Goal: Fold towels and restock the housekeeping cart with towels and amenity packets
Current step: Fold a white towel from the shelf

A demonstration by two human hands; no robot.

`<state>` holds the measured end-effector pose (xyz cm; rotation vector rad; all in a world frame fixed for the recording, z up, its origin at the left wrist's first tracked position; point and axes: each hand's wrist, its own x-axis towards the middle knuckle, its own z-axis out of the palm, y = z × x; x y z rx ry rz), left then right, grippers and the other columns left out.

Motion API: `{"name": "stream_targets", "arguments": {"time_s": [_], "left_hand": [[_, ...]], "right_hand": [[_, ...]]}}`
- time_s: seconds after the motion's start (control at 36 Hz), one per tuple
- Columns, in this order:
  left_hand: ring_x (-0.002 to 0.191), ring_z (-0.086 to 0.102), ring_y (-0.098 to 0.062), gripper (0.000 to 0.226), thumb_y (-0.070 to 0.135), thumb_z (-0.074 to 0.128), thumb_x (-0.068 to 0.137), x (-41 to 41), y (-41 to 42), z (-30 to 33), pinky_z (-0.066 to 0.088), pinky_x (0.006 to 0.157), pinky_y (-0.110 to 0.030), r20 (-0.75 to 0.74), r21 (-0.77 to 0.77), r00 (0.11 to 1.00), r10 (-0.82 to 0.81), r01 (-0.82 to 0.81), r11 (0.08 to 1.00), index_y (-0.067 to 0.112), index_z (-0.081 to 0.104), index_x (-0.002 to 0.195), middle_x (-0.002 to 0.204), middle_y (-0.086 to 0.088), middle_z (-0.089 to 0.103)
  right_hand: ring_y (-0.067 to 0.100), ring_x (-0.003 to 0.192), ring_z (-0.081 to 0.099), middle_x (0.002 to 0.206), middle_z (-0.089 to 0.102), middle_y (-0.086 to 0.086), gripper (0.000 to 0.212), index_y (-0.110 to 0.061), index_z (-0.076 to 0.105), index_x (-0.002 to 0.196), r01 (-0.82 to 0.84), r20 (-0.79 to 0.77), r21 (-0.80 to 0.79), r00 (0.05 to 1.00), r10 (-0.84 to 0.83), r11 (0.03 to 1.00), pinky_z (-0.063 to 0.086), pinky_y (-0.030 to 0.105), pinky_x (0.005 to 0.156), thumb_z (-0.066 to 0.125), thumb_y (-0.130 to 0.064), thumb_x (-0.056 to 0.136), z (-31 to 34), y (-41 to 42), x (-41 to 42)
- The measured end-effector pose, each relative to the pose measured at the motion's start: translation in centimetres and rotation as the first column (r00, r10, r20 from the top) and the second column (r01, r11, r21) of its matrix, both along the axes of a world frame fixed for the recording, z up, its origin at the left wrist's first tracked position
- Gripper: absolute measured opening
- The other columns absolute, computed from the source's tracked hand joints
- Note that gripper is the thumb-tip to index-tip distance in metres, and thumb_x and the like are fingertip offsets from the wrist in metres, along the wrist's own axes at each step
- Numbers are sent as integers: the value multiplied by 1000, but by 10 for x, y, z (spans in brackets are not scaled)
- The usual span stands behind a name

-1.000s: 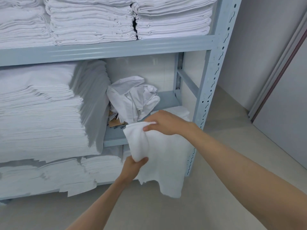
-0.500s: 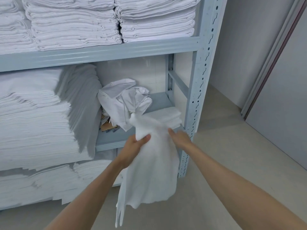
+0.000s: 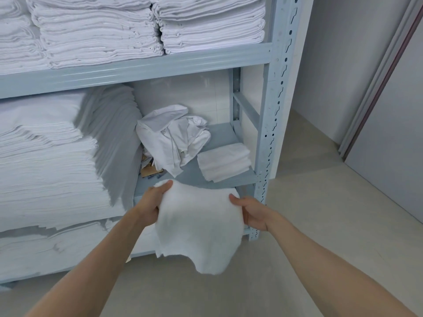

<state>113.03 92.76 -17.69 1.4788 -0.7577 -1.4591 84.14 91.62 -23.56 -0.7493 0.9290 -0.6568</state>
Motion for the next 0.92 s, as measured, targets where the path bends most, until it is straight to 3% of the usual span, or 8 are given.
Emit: {"name": "stream_targets", "arguments": {"time_s": [0.11,0.25,0.39,0.47,0.53,0.61,0.75,0.92], "left_hand": [[106,68,-36,37,36,61,98,3,-4,-3,57,82,-47,-141,105,986,90,-76,992,11,65,124,117,-18,72],[117,63,-37,46,43,56,99,0,-6,0,51,95,-49,-179,117,979,97,-76,990,7,64,128,123,-19,69],[80,75,-30,33,32,64,96,-5,-6,10,60,66,-39,-1,17,995,103,-103,995,5,69,115,94,-15,77],[71,75,-28,29,27,69,92,-11,-7,17,59,55,-35,-23,20,997,79,-79,997,6,70,113,92,-16,77],[76,75,-30,32,30,68,90,-14,-9,20,59,61,-36,-86,63,996,16,-11,998,8,72,113,99,-18,76],[86,73,-33,37,29,72,84,-17,-10,20,57,79,-43,-163,80,987,3,10,997,8,72,115,105,-19,75],[97,73,-33,42,17,74,79,-26,-1,8,61,72,-44,-249,34,963,-100,112,993,4,71,119,117,-19,71],[102,72,-30,31,13,63,95,-44,-3,3,62,76,-40,-115,-43,978,-176,173,984,3,65,124,120,-19,70]], "right_hand": [[25,93,73,108,74,14,37,-2,70,110,86,-46,-91,995,-90,992,59,36,83,65,-35,93,18,-8,9],[31,107,69,115,72,16,41,-3,67,120,78,-31,-69,996,-80,995,60,37,80,59,-37,98,39,-12,12],[29,107,68,118,70,17,36,0,66,119,124,-58,-153,989,-134,980,55,39,91,62,-28,97,50,-17,5],[24,101,69,118,71,13,31,-4,67,117,123,-125,-258,979,-159,958,53,38,92,60,-28,99,54,-19,1],[27,106,67,119,70,13,35,-2,64,120,84,-267,-361,945,-189,929,53,40,94,57,-30,100,56,-21,0],[22,102,62,118,63,5,39,-5,57,125,12,-477,-515,827,-298,857,48,22,69,57,-34,99,58,-24,-2],[25,112,60,124,61,8,42,-4,53,132,71,-478,-576,779,-406,814,46,28,85,56,-32,100,62,-34,-17],[33,109,63,118,67,16,31,-5,64,112,72,-454,-603,788,-416,795,50,37,89,50,-30,102,58,-43,-45]]}}
